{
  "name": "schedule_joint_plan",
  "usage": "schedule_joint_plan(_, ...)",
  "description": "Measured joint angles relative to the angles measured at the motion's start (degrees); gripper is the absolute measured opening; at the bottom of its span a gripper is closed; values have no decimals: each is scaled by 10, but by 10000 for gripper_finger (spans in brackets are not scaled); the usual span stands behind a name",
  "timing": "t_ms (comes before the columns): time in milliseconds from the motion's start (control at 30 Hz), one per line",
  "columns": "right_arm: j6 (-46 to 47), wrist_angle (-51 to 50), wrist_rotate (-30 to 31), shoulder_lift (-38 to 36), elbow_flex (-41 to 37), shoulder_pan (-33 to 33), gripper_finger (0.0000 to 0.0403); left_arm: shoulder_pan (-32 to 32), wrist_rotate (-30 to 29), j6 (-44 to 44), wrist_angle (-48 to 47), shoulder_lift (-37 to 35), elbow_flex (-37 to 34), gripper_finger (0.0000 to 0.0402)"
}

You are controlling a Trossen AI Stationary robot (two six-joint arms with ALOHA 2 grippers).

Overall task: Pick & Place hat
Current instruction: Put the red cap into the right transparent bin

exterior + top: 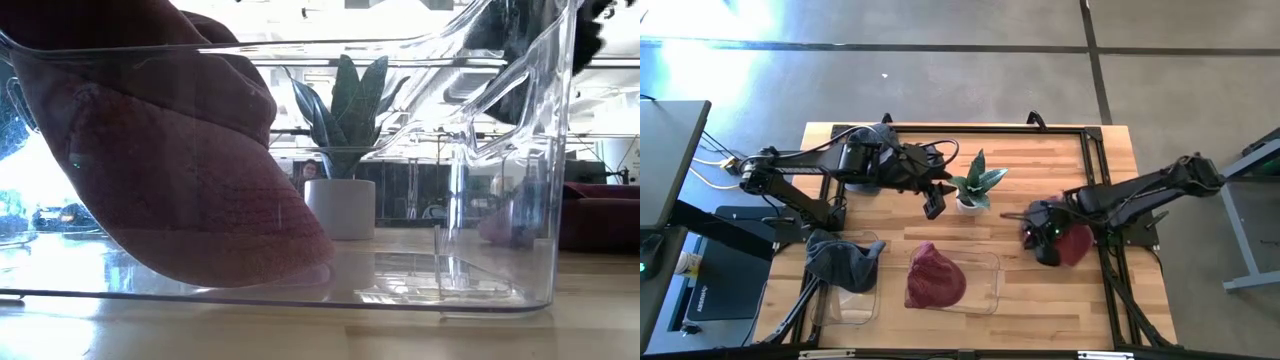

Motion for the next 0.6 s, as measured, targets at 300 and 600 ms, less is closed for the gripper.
schedule_joint_plan(300,-43,12,101,0,-42,58,246,0,16,-11,-4,19,1,160)
schedule_joint_plan(600,-61,31,235,3,-101,103,312,0,30,-13,-6,31,-1,160)
